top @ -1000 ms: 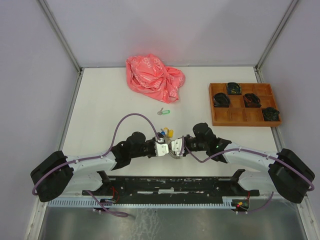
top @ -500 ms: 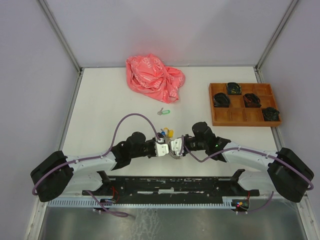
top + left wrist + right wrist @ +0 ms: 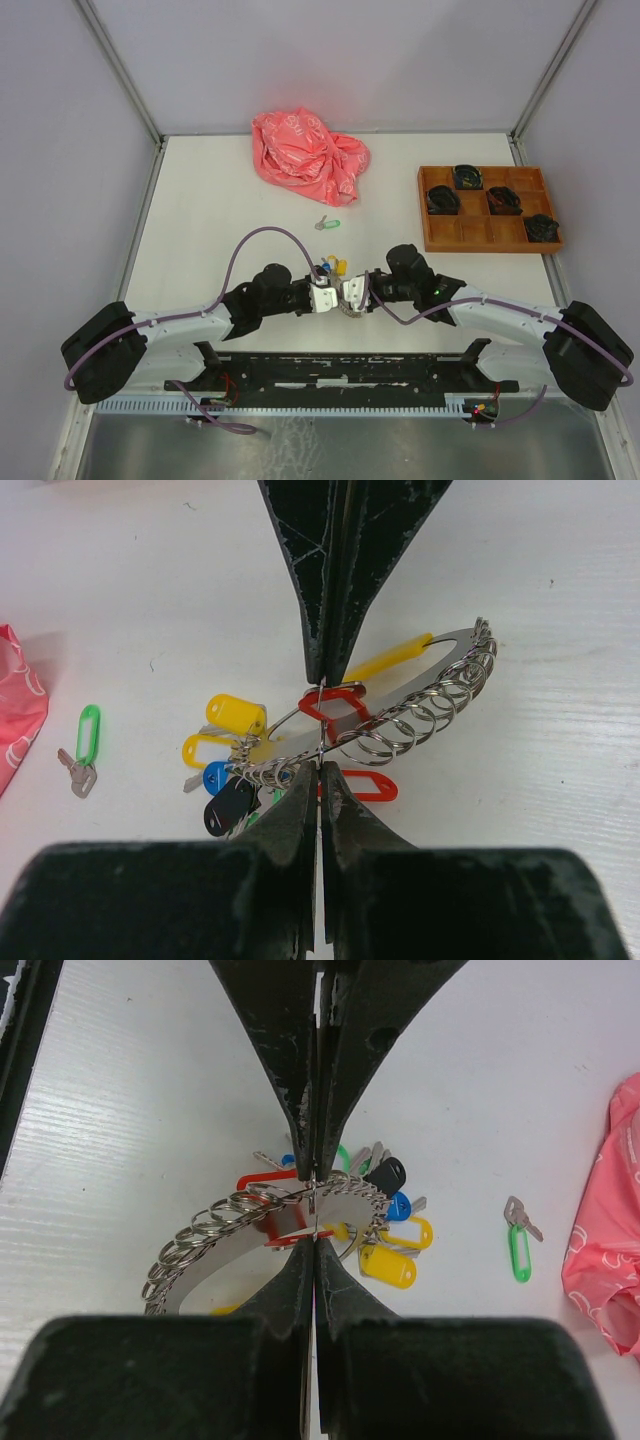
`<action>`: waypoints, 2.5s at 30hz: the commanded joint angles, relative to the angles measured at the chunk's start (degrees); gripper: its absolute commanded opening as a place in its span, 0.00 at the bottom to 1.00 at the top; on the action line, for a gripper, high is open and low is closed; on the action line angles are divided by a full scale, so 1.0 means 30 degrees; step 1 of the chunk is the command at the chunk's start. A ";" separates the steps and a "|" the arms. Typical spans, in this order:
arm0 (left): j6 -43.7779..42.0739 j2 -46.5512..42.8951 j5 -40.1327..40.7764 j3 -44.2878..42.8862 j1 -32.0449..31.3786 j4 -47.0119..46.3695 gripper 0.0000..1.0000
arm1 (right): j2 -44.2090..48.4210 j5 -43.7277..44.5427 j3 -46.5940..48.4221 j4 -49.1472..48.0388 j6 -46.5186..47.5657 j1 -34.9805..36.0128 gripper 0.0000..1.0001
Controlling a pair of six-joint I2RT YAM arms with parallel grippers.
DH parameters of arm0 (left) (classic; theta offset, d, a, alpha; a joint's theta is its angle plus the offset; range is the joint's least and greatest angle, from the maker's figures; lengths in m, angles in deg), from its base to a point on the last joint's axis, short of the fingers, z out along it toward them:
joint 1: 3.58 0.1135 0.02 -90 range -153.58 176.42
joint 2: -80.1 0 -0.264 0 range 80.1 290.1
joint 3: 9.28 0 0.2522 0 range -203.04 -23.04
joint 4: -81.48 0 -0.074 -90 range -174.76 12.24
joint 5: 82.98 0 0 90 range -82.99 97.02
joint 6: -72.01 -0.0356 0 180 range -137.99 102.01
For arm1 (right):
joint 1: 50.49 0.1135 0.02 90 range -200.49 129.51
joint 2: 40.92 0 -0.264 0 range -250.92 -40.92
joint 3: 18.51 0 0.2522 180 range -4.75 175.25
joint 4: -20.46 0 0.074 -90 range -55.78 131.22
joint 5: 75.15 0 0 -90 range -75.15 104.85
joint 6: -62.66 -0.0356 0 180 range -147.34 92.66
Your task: Put the keys on the keyring
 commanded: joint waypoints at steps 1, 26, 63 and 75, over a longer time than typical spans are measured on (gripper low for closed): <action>0.0042 -0.0245 -0.0292 -0.0164 -0.0140 -0.1418 0.03 | 0.0096 -0.0551 0.0406 0.0104 0.0315 0.0087 0.01; 0.0101 -0.0070 -0.0475 -0.0193 -0.0145 -0.1433 0.03 | -0.0445 -0.0686 0.0441 -0.0739 0.0284 0.0073 0.01; 0.0264 -0.0069 -0.0538 -0.0172 -0.0149 -0.1551 0.03 | -0.0279 -0.0675 0.0491 -0.0138 0.0519 0.0088 0.01; 0.0130 -0.0069 -0.0505 -0.0191 -0.0122 -0.1462 0.03 | 0.0080 -0.0738 0.0544 0.0515 0.0756 0.0088 0.01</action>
